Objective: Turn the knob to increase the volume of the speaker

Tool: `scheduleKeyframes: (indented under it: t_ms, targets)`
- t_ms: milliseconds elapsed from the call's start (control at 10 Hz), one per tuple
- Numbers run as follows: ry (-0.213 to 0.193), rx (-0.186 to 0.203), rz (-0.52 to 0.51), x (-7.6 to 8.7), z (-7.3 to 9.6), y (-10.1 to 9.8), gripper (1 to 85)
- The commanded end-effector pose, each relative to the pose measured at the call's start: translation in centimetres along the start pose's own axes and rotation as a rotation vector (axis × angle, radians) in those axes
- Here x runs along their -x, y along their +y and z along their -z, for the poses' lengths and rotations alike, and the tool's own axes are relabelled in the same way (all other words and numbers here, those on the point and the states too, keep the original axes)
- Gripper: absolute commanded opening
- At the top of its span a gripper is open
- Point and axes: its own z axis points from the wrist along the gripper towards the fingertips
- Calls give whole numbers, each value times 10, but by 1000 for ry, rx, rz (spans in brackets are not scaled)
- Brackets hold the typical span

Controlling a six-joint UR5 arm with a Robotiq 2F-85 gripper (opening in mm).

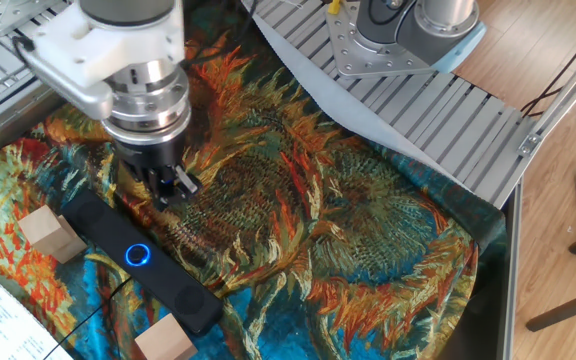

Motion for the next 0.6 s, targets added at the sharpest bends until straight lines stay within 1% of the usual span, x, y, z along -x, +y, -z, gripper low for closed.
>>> scheduleKeyframes:
  t_ms: [0, 100, 300, 500]
  targets:
    - [56, 30, 88, -2, -1, -8, 220]
    - [61, 13, 109, -1, -5, -13, 227]
    - [54, 11, 125, 2, -11, -17, 257]
    - [46, 13, 177, 4, -23, -22, 283]
